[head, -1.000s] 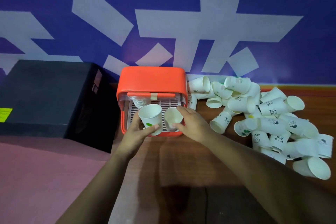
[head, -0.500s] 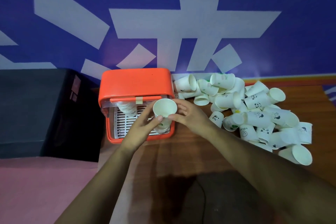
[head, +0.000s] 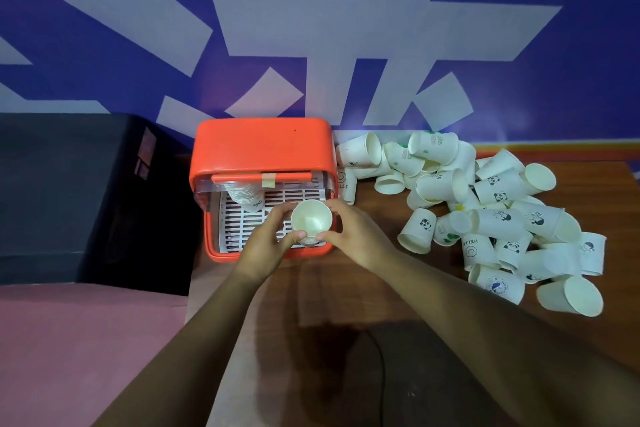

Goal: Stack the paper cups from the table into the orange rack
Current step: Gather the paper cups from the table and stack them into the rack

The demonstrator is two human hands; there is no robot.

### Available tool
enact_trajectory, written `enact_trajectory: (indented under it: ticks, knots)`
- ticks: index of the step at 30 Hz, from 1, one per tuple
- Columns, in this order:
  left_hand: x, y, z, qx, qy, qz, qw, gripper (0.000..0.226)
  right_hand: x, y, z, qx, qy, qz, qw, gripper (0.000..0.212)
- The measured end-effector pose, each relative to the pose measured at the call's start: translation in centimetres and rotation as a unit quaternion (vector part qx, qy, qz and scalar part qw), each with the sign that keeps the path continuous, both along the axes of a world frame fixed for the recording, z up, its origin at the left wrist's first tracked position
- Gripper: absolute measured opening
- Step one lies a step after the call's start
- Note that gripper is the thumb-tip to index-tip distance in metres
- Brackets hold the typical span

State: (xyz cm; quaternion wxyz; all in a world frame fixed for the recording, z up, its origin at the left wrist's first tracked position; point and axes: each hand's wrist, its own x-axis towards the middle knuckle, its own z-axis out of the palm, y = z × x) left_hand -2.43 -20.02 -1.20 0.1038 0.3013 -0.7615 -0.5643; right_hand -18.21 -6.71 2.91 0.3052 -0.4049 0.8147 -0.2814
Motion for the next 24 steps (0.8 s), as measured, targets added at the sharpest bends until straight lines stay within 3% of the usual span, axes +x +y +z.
enact_trajectory:
  ticks: [7, 12, 16, 19, 24]
  knots:
    - [0.0, 0.6, -0.8, -0.060, -0.062, 0.007, 0.996, 0.059, 0.4, -0.8, -1.5, 0.042, 0.036, 0.017, 0.998, 0.070]
    - [0.5, 2.6, 0.4, -0.092, -0.038, 0.110, 0.989, 0.030, -2.1, 2.8, -0.2, 0.043, 0.049, -0.003, 0.998, 0.056]
    - [-1.6, 6.4, 2.4, -0.070, 0.009, 0.015, 0.997, 0.020, -6.1, 8.8, 0.7, 0.081, 0.103, -0.045, 0.990, 0.044]
    - [-5.2, 9.4, 3.0, -0.046, -0.004, -0.074, 0.996, 0.017, -9.3, 13.1, 1.1, 0.110, 0.133, -0.099, 0.980, 0.045]
    - [-13.4, 13.8, 1.5, -0.088, -0.076, -0.065, 0.991, 0.011, -12.9, 18.5, 1.2, 0.138, 0.164, -0.176, 0.961, 0.047]
